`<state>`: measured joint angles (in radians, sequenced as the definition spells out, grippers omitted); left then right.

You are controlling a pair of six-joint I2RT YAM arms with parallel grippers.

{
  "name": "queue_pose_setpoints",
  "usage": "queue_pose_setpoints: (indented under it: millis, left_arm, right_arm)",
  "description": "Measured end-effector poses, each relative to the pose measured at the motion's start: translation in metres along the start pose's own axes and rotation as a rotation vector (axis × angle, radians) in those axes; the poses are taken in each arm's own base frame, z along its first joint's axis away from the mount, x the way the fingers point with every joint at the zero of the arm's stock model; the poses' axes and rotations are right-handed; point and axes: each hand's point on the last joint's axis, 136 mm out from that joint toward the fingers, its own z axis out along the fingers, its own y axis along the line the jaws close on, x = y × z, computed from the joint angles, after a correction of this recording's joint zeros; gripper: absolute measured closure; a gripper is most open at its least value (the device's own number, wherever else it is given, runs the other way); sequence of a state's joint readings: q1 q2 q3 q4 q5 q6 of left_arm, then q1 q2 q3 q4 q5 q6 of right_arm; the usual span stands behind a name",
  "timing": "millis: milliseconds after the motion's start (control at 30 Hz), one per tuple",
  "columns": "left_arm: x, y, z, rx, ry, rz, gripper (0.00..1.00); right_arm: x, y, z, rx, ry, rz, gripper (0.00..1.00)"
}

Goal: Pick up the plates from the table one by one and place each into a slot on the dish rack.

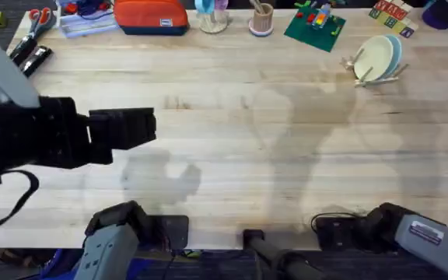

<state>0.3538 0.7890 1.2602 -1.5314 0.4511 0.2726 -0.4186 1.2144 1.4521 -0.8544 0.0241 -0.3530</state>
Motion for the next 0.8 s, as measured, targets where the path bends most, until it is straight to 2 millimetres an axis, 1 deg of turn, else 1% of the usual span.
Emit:
queue_pose_setpoints:
  millis: [133,400,633,800]
  left_arm:
    - [0.0,0.0,0.0,0.0,0.0,0.0,0.007]
    - [0.0,0.0,0.0,0.0,0.0,0.0,0.006]
    - [0.0,0.0,0.0,0.0,-0.001,0.0,0.008]
    - [0.0,0.0,0.0,0.0,0.0,0.0,0.007]
  right_arm:
    - [-0.001,0.003,0.011,-0.035,0.004,-0.01,0.973]
    - [-0.003,0.008,0.041,-0.082,0.023,-0.02,0.974]
    - [-0.005,0.006,0.057,-0.089,0.024,-0.029,0.973]
    - [-0.004,0.003,0.067,-0.134,0.016,-0.004,0.974]
